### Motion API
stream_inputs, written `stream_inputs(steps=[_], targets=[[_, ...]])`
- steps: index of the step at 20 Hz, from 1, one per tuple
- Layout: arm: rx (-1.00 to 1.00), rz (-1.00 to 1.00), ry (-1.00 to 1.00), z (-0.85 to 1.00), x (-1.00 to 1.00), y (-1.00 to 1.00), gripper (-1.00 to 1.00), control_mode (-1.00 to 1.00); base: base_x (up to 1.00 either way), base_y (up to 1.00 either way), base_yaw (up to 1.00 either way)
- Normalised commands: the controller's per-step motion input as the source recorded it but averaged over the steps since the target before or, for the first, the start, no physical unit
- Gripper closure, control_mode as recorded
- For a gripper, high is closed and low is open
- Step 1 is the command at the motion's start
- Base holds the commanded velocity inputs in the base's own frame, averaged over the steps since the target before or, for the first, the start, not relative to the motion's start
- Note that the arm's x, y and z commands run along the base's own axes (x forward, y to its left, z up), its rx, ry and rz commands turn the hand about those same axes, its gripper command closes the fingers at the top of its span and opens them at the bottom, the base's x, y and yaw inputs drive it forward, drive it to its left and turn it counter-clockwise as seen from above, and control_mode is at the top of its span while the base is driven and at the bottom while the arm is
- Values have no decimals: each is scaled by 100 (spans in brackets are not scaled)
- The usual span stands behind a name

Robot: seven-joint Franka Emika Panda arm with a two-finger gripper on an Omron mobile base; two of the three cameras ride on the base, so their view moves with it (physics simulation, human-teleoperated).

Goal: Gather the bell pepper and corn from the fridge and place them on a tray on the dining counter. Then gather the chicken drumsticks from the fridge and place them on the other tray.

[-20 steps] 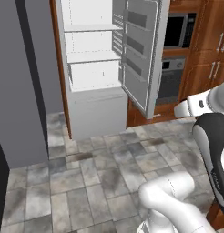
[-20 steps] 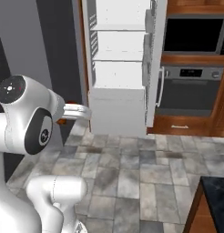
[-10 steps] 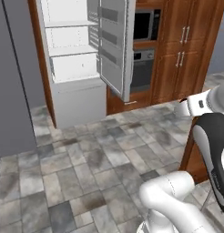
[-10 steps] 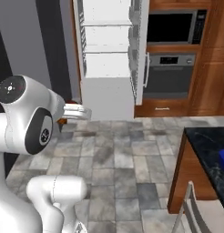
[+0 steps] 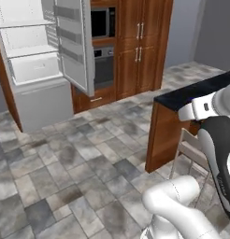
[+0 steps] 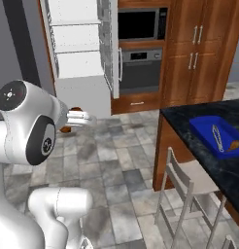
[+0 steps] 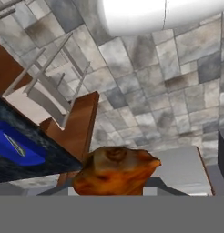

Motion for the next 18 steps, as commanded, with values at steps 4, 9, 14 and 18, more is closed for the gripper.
stream_inputs(steps=[4, 9, 14, 18], targets=[[0, 0, 0, 0, 0, 0, 100, 100, -15, 0, -47], [0, 0, 0, 0, 0, 0, 100, 100, 11, 13, -43], [0, 0, 0, 0, 0, 0, 100, 100, 25, 31, -40], [0, 0, 0, 0, 0, 0, 100, 100, 49, 59, -38]])
